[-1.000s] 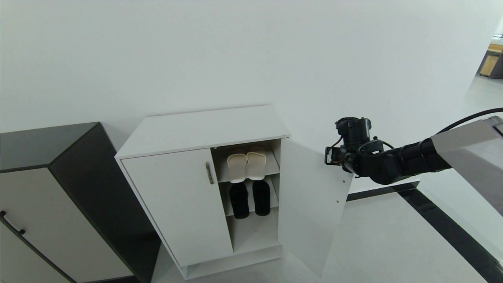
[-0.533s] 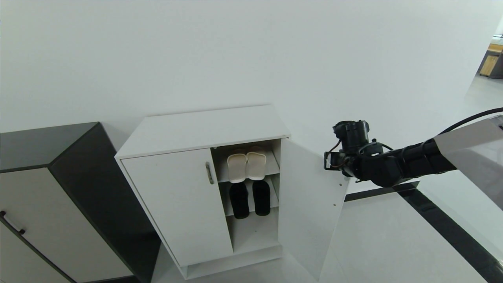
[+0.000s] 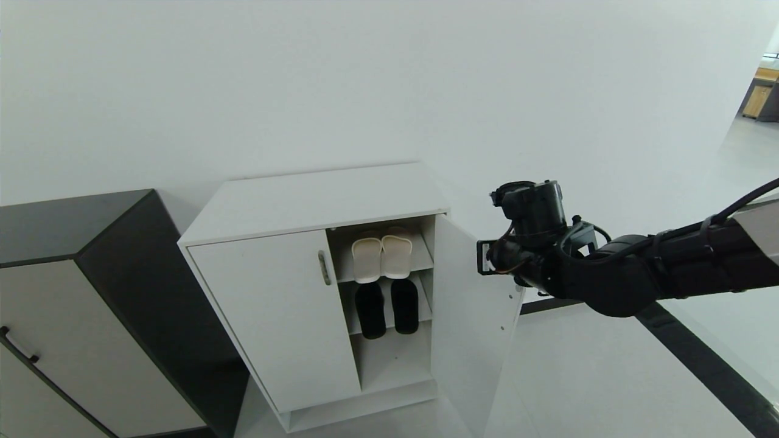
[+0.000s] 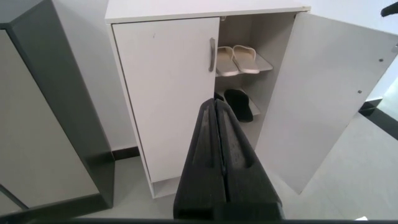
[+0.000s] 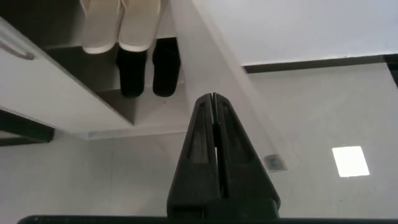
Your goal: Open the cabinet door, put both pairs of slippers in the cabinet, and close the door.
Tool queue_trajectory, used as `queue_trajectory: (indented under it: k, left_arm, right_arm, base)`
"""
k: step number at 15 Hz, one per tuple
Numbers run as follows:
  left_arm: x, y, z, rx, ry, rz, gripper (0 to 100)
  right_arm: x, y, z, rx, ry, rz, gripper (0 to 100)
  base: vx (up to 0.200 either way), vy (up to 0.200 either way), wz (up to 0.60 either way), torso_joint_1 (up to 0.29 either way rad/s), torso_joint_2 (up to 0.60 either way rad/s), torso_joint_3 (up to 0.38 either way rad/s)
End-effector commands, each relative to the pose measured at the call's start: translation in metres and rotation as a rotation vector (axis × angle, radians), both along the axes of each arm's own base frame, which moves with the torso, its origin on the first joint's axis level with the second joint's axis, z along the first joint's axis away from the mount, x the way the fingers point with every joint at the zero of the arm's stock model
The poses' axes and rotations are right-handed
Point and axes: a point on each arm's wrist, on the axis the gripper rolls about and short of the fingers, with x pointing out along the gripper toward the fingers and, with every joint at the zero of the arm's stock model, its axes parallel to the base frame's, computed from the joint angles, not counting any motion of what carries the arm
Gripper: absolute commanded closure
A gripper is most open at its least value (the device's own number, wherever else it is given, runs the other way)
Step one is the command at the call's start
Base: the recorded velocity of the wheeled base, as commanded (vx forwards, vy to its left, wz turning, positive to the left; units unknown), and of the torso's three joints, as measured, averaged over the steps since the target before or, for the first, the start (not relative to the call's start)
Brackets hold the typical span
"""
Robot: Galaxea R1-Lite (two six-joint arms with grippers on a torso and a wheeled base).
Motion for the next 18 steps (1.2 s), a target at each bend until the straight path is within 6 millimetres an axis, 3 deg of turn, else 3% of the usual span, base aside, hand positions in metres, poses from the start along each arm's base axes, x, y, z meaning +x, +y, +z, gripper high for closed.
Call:
queue_trajectory:
  k: [1, 5, 10, 13, 18]
  left_arm:
    - [0.0, 0.0, 0.0, 0.0, 0.0, 0.0, 100]
    - [0.0, 0.0, 0.0, 0.0, 0.0, 0.0, 100]
    - [0.0, 0.0, 0.0, 0.0, 0.0, 0.0, 100]
    - [0.0, 0.0, 0.0, 0.0, 0.0, 0.002, 100]
    - [0.0, 0.0, 0.0, 0.0, 0.0, 0.002, 100]
  right_arm:
    - [0.014, -0.015, -0.001, -0.004, -0.008, -0.047, 100]
    - [0.048, -0.038, -0.019, -0.017, 0.008, -0.133, 100]
    - [0.061, -0.035, -0.045, -0.044, 0.053, -0.141, 100]
    - [0.055, -0.025, -0.05, -0.052, 0.067, -0.113, 100]
    - [0.01, 0.019, -0.042, -0.041, 0.052, 0.026, 100]
  base:
    - [0.0, 0.0, 0.0, 0.0, 0.0, 0.0]
    - [0.0, 0.0, 0.0, 0.0, 0.0, 0.0]
    - [0.0, 0.0, 0.0, 0.0, 0.0, 0.0]
    - [0.0, 0.0, 0.0, 0.0, 0.0, 0.0]
    - [0.0, 0.0, 0.0, 0.0, 0.0, 0.0]
